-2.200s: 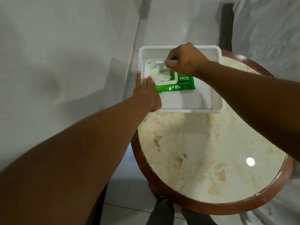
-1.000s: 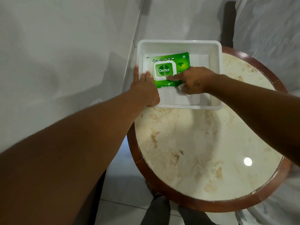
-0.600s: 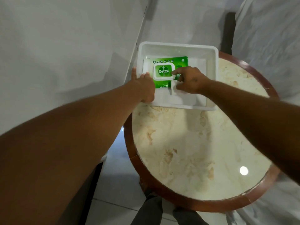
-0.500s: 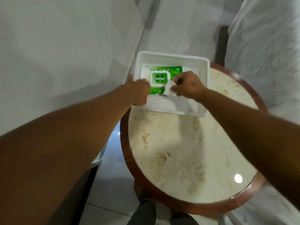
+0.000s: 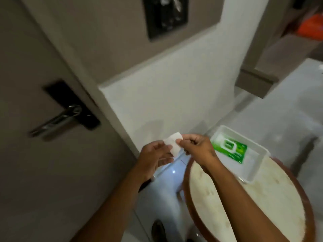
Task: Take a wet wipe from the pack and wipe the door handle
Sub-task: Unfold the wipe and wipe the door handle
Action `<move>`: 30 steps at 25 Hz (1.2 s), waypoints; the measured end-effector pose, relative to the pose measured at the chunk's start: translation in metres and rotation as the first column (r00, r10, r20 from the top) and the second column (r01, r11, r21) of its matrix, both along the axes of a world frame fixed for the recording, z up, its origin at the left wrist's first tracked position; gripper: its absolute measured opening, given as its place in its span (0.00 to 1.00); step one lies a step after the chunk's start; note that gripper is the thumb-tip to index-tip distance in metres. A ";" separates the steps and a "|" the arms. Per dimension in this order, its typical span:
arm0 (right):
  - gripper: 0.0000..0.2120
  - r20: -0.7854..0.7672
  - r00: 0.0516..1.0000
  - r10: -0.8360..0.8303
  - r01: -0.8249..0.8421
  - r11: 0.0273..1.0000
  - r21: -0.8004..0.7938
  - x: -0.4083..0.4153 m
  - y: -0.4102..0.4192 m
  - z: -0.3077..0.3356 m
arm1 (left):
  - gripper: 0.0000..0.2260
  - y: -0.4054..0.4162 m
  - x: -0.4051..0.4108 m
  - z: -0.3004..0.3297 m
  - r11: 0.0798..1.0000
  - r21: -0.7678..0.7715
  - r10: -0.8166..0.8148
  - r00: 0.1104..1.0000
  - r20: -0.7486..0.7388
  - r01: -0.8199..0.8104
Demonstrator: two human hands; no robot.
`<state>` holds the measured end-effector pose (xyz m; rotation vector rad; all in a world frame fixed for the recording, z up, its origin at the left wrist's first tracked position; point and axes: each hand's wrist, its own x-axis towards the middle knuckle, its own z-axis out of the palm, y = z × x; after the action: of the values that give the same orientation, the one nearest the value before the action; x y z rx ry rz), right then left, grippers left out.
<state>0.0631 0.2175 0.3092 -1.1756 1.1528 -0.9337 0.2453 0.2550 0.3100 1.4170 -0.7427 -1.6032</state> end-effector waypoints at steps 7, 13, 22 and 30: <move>0.06 -0.018 0.949 0.315 -0.315 0.943 -0.108 0.131 0.030 0.105 | 0.07 0.075 0.126 0.103 0.934 -0.276 0.237 0.971 0.012 -0.225; 0.05 -0.037 0.875 0.482 -0.480 0.856 -0.191 0.209 0.054 0.145 | 0.24 0.112 0.195 0.137 0.902 -0.363 0.253 0.967 0.010 -0.232; 0.09 -0.036 0.843 0.536 -0.536 0.833 -0.138 0.235 0.058 0.151 | 0.09 0.123 0.234 0.137 0.945 -0.318 0.131 0.979 0.158 -0.076; 0.05 -0.141 0.949 0.283 -0.303 0.940 -0.157 0.220 0.035 0.149 | 0.10 0.121 0.213 0.111 0.970 -0.228 0.124 0.978 0.167 -0.084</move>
<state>0.2836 0.2529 0.4578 -1.5180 0.9638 -0.7563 0.4584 0.3756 0.4211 1.4250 -0.9057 -1.2806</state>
